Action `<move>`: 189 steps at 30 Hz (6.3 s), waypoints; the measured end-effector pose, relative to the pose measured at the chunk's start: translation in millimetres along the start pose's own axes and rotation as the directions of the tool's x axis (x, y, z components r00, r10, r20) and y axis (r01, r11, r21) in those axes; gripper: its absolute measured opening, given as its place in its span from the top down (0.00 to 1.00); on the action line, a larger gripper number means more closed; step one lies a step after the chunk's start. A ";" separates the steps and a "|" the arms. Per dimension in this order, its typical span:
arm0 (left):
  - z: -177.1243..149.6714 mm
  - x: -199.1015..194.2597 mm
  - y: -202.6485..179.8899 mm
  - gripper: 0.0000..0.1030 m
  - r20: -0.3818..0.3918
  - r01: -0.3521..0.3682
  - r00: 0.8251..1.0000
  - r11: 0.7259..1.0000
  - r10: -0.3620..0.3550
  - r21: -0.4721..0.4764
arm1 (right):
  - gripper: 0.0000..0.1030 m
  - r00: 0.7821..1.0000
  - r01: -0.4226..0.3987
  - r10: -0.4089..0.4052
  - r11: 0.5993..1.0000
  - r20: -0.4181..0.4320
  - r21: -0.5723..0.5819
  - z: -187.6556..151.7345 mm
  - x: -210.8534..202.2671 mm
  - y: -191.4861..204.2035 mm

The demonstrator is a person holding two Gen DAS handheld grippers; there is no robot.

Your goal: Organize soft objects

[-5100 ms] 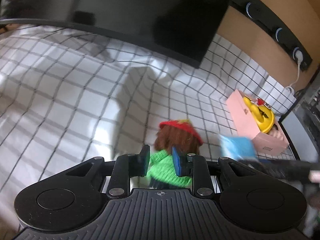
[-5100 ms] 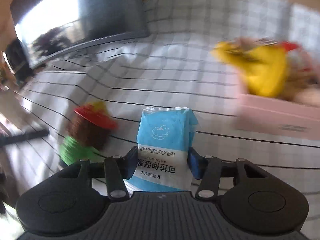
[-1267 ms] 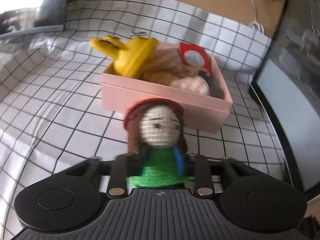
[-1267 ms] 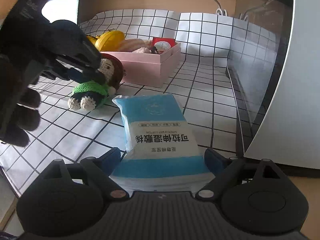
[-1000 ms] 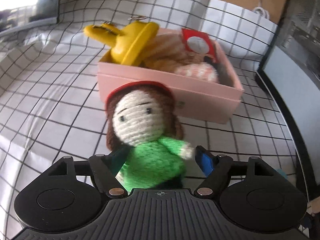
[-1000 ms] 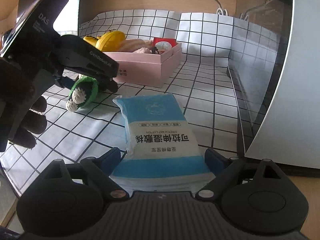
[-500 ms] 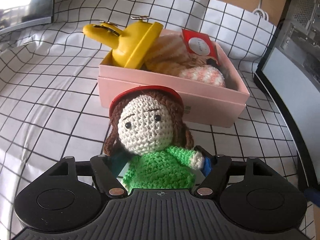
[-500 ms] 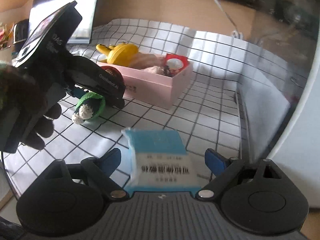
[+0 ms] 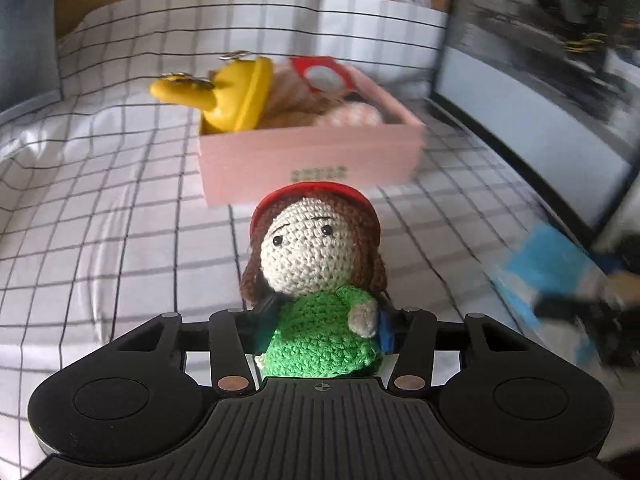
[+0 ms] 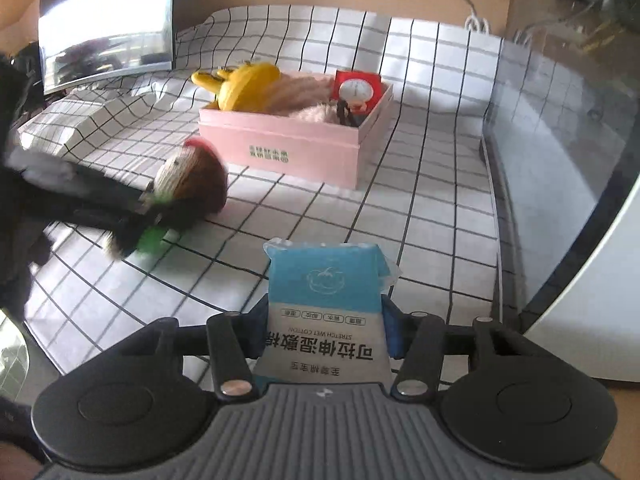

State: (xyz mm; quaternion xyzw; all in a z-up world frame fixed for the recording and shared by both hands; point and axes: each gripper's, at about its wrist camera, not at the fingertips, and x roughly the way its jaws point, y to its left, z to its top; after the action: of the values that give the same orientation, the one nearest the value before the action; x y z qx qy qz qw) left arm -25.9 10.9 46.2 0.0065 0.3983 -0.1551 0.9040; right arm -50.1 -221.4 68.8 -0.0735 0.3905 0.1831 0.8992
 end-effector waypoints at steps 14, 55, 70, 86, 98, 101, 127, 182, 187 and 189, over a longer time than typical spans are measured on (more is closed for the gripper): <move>143.1 -65.1 3.6 0.49 0.311 0.117 0.938 0.984 -0.155 0.137 | 0.49 0.986 0.142 -0.152 0.981 0.066 0.134 21.4 -56.8 30.9; 25.4 -62.8 151.5 0.47 0.065 0.090 0.995 0.921 -0.070 -0.378 | 0.49 0.986 0.077 -0.053 0.985 -0.155 0.154 297.0 205.6 18.8; 15.4 -10.1 149.9 0.47 -0.012 0.104 0.994 0.971 -0.109 -0.214 | 0.11 0.971 0.137 -0.181 0.958 0.158 0.254 231.1 73.3 30.8; -0.7 30.7 57.5 0.21 0.068 -0.185 0.979 0.980 0.190 -0.074 | 0.07 0.982 0.189 -0.189 0.956 -0.024 0.222 54.4 84.9 33.0; 3.5 46.3 45.9 0.19 0.143 -0.262 0.948 0.952 0.285 -0.159 | 0.00 0.980 0.193 -0.199 0.959 0.009 0.209 46.4 114.2 21.9; 3.3 48.4 40.2 0.20 0.139 -0.262 0.950 0.957 0.279 -0.126 | 0.00 0.977 0.204 -0.214 0.953 0.019 0.226 46.9 115.1 26.5; 1.2 47.3 40.1 0.19 0.136 -0.266 0.949 0.955 0.283 -0.128 | 0.00 0.972 0.209 -0.228 0.950 0.054 0.234 43.0 112.7 28.0; 1.3 47.3 40.5 0.19 0.136 -0.265 0.950 0.956 0.281 -0.126 | 0.00 0.972 0.209 -0.227 0.950 0.054 0.232 42.9 112.4 27.1; 1.6 47.8 40.3 0.18 0.135 -0.266 0.950 0.955 0.283 -0.127 | 0.00 0.972 0.209 -0.227 0.950 0.054 0.231 42.9 112.4 27.1; 1.8 47.9 40.2 0.18 0.135 -0.266 0.950 0.955 0.283 -0.127 | 0.00 0.972 0.209 -0.227 0.950 0.054 0.231 42.9 112.5 27.1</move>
State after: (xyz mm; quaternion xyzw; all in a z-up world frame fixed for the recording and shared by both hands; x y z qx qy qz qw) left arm 17.3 35.7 8.4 0.0014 0.3312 -0.0061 0.9435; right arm 39.0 -154.0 16.4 -0.0069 0.3617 0.0404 0.9314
